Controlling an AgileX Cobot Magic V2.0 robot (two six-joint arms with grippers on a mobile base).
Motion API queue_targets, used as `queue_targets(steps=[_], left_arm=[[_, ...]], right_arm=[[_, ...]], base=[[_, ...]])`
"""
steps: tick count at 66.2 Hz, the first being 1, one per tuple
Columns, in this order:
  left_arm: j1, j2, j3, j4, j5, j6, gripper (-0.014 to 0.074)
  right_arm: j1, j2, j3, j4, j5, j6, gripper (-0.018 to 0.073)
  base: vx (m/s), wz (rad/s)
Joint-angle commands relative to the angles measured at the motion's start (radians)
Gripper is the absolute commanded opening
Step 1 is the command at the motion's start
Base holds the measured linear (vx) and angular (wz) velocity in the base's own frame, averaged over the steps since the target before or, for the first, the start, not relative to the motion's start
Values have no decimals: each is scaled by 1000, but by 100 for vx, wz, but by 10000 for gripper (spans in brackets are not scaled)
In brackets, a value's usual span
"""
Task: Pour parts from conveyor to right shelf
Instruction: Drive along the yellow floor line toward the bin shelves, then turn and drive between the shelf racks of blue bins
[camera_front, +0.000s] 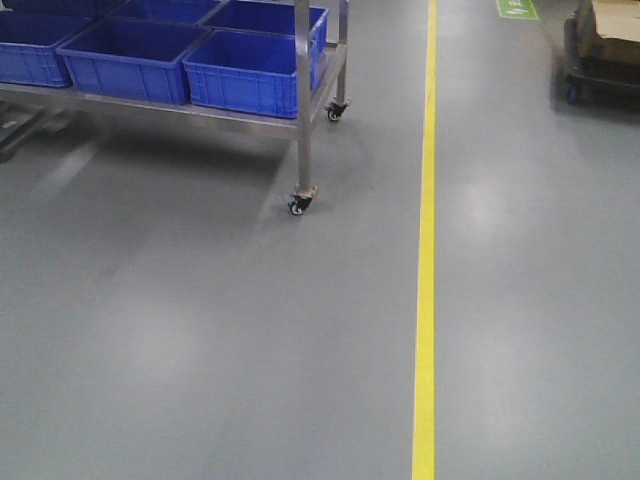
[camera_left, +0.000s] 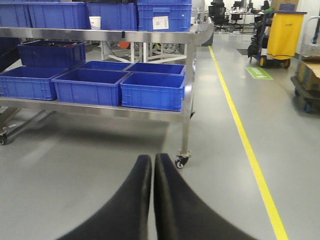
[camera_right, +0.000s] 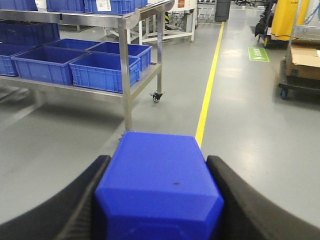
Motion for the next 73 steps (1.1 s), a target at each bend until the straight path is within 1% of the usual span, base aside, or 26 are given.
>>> queue_targets(steps=[1, 30, 73], left_arm=[[-7, 18, -20, -8, -79, -8, -6], [-7, 18, -20, -8, -79, -8, -6], [-7, 18, -20, -8, -79, -8, -6]], right_arm=[[-1, 21, -28, -4, -77, 0, -4], [-1, 21, -28, -4, -76, 0, -4], [-1, 23, -28, -5, -68, 0, -4]], base=[[67, 16], [65, 25], [64, 51]])
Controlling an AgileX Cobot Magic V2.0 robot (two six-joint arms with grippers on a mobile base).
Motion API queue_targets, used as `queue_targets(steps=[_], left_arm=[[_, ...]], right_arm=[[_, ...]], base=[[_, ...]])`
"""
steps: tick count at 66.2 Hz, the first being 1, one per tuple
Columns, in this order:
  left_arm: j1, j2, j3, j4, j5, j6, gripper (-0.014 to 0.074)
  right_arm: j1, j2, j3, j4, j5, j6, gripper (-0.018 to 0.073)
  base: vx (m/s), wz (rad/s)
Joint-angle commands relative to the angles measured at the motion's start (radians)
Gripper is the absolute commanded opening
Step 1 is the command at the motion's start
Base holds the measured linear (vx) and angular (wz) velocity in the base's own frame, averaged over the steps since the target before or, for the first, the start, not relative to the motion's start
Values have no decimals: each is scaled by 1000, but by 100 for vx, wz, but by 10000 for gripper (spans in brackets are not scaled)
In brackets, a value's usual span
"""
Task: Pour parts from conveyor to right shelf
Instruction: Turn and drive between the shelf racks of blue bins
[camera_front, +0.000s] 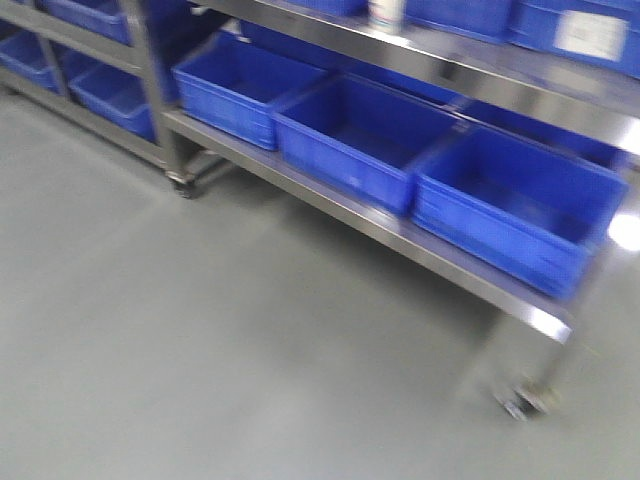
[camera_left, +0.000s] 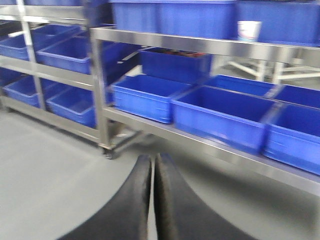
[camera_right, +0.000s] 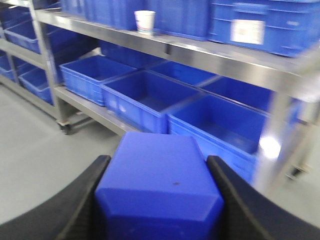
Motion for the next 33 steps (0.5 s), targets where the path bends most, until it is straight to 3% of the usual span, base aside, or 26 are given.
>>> queue_targets(steps=[1, 33], left_arm=[[-7, 18, -20, -8, -79, -8, -6], [-7, 18, -20, -8, -79, -8, -6]], right_arm=[[-1, 22, -28, -5, -71, 0, -4], [-1, 22, -28, -8, -71, 0, -4]], base=[[67, 57], [63, 64]])
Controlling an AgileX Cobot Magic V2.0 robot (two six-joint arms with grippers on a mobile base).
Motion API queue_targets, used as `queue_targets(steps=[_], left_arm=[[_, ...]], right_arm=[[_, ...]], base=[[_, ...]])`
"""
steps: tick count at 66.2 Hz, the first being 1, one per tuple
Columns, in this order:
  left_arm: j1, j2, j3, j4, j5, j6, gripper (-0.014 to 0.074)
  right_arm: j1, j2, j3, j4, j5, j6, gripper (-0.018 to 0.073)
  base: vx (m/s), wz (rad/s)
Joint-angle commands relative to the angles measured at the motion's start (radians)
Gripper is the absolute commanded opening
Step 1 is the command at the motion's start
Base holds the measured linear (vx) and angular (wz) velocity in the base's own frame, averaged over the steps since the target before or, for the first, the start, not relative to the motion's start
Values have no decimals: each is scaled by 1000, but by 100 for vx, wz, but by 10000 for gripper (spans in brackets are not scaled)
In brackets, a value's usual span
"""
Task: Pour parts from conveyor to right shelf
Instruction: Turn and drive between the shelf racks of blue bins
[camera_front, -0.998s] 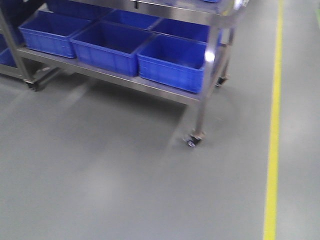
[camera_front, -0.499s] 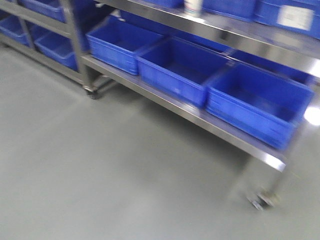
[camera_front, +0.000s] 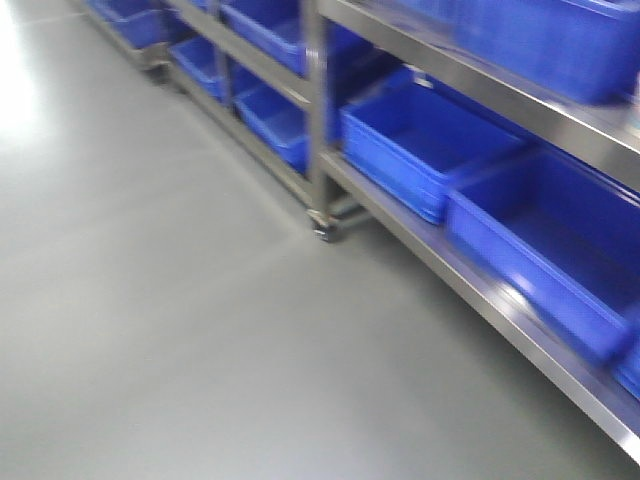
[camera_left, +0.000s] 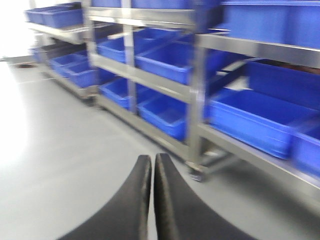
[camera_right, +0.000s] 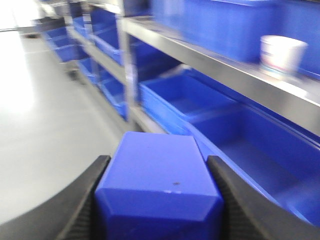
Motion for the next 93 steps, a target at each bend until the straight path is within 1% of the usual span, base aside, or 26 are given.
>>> queue_targets(steps=[1, 22, 38, 93], left_arm=[[-7, 18, -20, -8, -79, -8, -6], [-7, 18, -20, -8, -79, -8, -6], [-7, 18, -20, -8, -79, -8, -6], [-7, 18, -20, -8, -79, -8, -6]], right_arm=[[-1, 21, -28, -8, -76, 0, -4], [-1, 21, -28, -7, -75, 0, -4], [-1, 21, -28, -7, -75, 0, -4], [-1, 21, -28, -8, -68, 0, -4]], base=[[58, 70], [59, 69], [64, 50], [68, 27]])
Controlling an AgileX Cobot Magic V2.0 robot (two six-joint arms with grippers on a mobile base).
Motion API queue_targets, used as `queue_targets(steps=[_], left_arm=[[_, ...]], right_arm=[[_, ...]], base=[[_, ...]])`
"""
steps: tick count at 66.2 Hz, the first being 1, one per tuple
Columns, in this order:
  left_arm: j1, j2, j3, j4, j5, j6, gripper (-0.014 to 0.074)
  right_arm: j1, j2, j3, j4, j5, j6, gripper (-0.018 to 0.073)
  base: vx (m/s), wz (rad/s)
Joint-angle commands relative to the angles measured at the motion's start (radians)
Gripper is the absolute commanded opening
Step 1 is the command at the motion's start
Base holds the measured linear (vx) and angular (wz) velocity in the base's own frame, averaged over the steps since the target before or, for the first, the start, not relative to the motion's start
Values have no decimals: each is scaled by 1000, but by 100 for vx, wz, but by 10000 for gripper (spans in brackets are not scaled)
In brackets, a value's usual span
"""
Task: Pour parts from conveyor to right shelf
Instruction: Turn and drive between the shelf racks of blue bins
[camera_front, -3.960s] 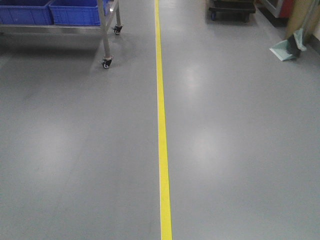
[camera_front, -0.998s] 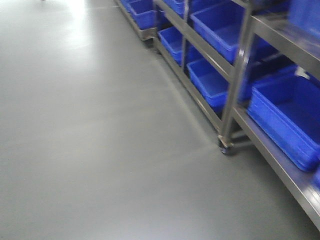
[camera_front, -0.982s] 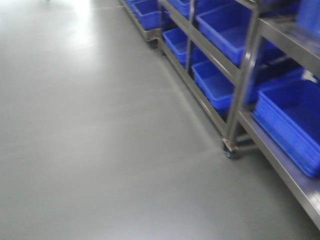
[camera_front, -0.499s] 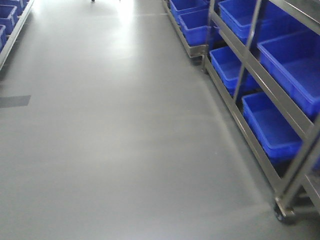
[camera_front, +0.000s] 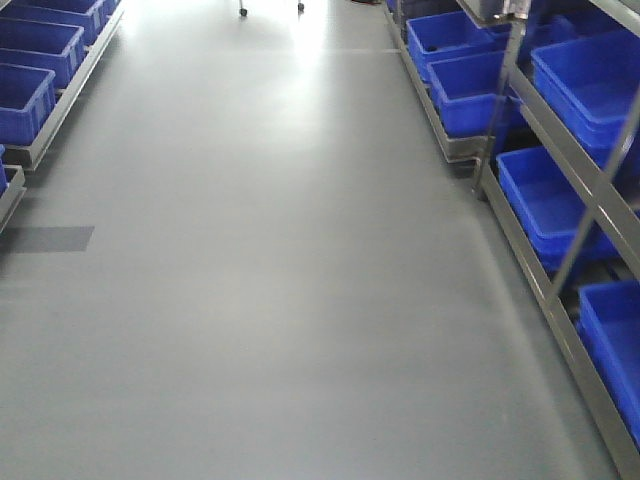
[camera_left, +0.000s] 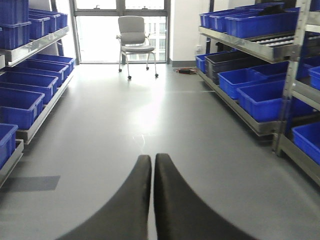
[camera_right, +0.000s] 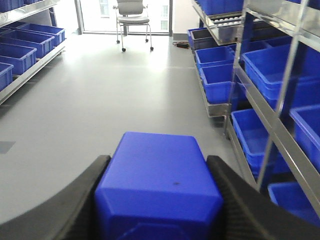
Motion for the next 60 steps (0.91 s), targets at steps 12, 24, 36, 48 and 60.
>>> queue_targets(steps=[12, 24, 36, 48, 60], left_arm=[[-7, 18, -20, -8, -79, -8, -6], [-7, 18, -20, -8, -79, -8, -6], [-7, 18, -20, -8, -79, -8, -6], [-7, 18, -20, -8, -79, -8, -6], [-7, 18, -20, -8, -79, -8, -6]], right_arm=[[-1, 21, -28, -8, -78, 0, -4], [-1, 21, -28, -7, -78, 0, -4], [-1, 21, -28, -7, -78, 0, -4], [-1, 21, -28, -7, -78, 0, -4], [-1, 21, -28, -7, -78, 0, -4]], base=[[70, 15], [69, 4], [68, -4], [66, -7], [59, 5]])
